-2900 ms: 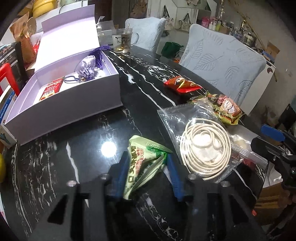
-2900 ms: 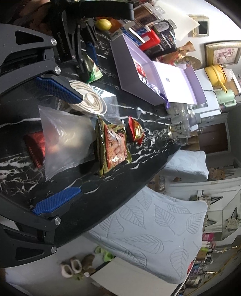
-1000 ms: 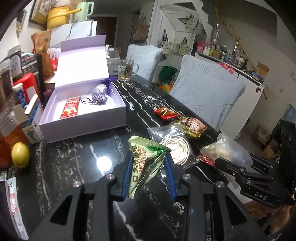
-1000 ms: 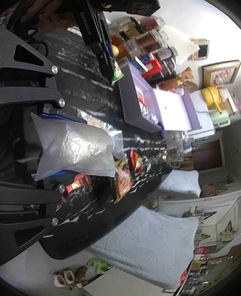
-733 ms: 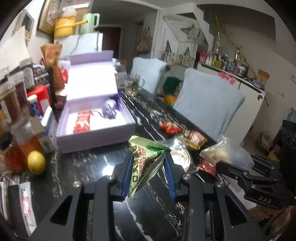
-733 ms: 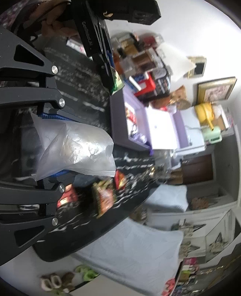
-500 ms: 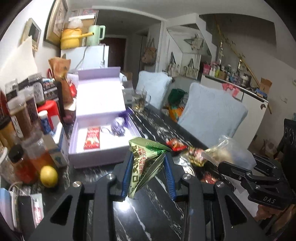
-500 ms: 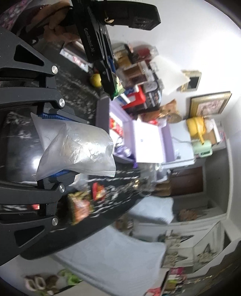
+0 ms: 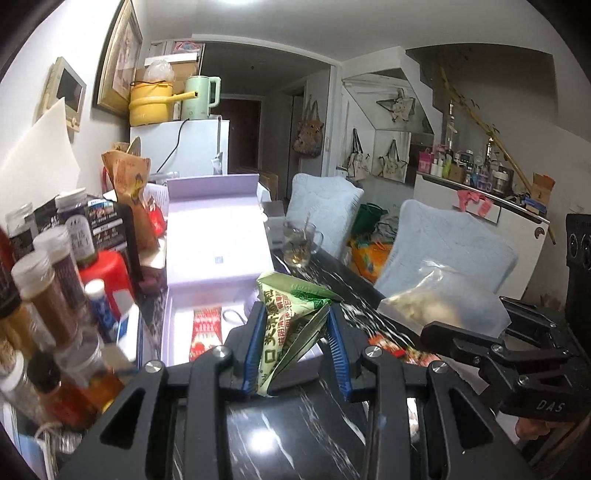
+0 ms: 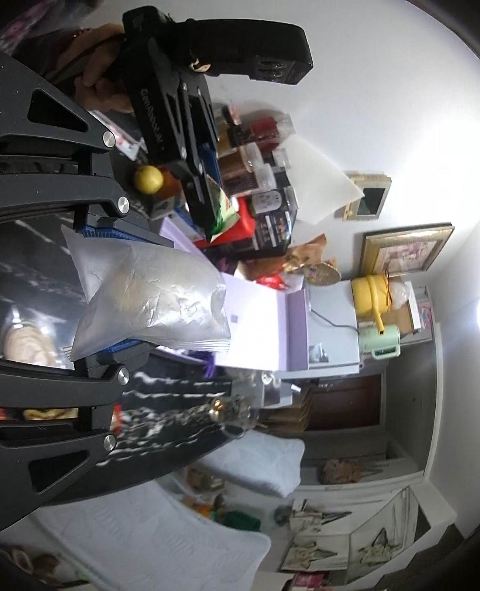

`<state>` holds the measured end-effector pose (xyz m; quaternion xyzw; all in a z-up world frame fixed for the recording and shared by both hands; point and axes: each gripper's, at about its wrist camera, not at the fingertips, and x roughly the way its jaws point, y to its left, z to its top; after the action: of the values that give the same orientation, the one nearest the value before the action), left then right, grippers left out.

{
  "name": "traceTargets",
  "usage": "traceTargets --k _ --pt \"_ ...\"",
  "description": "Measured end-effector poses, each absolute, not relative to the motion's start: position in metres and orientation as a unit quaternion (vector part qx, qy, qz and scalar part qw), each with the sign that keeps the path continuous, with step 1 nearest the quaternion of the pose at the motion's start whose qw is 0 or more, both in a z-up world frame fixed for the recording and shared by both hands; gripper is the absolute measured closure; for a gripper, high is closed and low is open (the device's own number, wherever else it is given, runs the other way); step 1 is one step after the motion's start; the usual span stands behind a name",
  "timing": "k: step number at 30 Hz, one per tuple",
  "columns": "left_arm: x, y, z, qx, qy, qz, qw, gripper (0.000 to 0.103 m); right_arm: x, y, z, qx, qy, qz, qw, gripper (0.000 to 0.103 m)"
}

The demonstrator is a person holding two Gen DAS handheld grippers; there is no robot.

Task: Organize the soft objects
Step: 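Carry the green snack and clear bag with both tools over the lavender box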

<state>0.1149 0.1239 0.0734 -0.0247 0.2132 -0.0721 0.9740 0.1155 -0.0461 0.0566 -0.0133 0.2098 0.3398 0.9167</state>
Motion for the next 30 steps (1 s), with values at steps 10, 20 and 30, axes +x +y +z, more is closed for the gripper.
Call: traceTargets --k 10,20,30 --pt "0.18 0.138 0.083 -0.017 0.209 -0.046 0.977 0.07 0.18 -0.021 0.073 -0.03 0.202 0.343 0.917 0.063" --pt "0.241 0.156 0.083 -0.028 0.211 -0.024 0.977 0.07 0.25 0.0 0.079 -0.049 0.212 0.343 0.914 0.063" --pt "0.297 0.172 0.063 -0.022 0.235 0.006 0.972 0.07 0.304 0.025 0.07 -0.07 0.235 0.348 0.905 0.063"
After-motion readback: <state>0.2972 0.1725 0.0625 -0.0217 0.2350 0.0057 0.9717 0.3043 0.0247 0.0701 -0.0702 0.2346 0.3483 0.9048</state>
